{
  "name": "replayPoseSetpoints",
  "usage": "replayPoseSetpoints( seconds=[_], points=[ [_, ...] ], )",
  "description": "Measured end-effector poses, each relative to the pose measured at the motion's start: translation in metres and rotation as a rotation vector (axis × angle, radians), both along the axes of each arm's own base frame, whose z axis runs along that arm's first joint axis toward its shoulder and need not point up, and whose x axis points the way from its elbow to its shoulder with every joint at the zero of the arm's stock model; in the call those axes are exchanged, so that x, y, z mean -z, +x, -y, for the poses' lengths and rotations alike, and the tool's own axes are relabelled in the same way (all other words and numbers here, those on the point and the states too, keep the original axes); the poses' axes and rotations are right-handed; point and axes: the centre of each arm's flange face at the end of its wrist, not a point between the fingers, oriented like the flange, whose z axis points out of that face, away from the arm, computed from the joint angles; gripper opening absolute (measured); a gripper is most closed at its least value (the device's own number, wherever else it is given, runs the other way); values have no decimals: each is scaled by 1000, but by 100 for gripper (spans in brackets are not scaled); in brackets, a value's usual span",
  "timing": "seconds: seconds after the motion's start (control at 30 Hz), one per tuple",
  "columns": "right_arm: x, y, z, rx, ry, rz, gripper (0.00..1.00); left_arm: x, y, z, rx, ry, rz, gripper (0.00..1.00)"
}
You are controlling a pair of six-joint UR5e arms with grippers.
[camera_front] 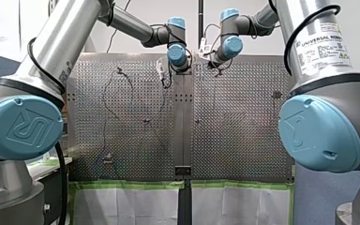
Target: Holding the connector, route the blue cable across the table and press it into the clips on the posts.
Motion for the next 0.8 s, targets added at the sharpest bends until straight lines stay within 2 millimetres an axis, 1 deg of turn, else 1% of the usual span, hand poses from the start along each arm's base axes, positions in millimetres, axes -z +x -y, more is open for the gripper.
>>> replayPoseSetpoints(
  seconds=[0.03,0.07,0.1,0.13,0.17,0.2,0.23,0.27,0.3,0.43,0.53,0.7,0.8],
  points=[
    [0,0,0,0,0,0,0,1,-1,0,1,3,-4,74],
    [0,0,0,0,0,0,0,1,-1,0,2,6,-8,74],
    [0,0,0,0,0,0,0,1,-2,0,2,8,-10,58],
    [0,0,0,-1,0,0,0,2,-2,0,2,10,-13,39],
    [0,0,0,-1,0,0,0,2,-2,0,2,12,-18,39],
    [0,0,0,-1,0,0,0,3,-3,0,2,13,-20,25],
    [0,0,0,-1,0,0,0,3,-3,0,1,13,-22,8],
    [0,0,0,-1,0,0,0,3,-3,-1,1,13,-24,8],
    [0,0,0,-1,1,0,0,3,-3,-1,1,13,-25,0],
    [1,0,0,-1,2,-1,0,4,-4,-1,1,13,-31,0],
    [3,1,-1,-5,5,-2,0,9,-5,-1,2,14,-42,0],
    [7,3,-4,-15,14,-4,0,25,-10,-2,3,31,-70,0],
    [10,4,-6,-20,21,-6,0,39,-15,-2,8,46,-92,0]
  ],
)
